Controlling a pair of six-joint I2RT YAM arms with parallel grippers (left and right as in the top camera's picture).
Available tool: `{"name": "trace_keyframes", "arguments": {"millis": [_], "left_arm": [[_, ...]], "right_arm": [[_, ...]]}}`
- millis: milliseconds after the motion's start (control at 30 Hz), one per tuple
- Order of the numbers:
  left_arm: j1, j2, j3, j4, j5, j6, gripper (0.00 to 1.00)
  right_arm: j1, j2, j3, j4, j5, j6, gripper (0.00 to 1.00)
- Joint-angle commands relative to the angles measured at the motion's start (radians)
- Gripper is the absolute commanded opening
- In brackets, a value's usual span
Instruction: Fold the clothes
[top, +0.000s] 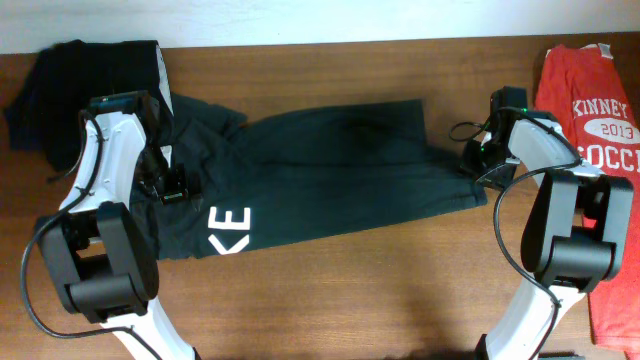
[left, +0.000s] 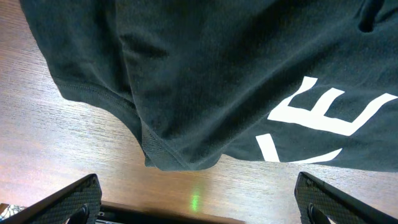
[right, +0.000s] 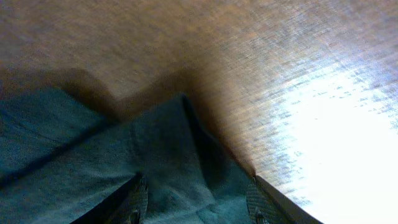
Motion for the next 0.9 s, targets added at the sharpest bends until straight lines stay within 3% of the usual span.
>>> {"name": "trace_keyframes", "arguments": {"millis": [0, 433, 767, 867], "left_arm": [[0.001, -0.023, 0.017, 0.002, 0.011, -0.002, 0.99], [0.0, -0.023, 0.017, 0.005, 0.011, -0.002, 0.99], [0.001, -0.023, 0.017, 0.005, 0.011, -0.002, 0.99], [0.001, -0.023, 0.017, 0.005, 0.011, -0.002, 0.99]], "right_arm": [[-0.003, 0.014, 0.04, -0.021, 0.045, -0.005, 0.55], [-0.002, 0.014, 0.037, -0.025, -0.017, -0.019, 0.41], [-0.002, 0.014, 0.037, 0.006, -0.018, -0.031, 0.36], [-0.002, 0.014, 0.035, 0.006, -0.018, -0.031, 0.27]]}}
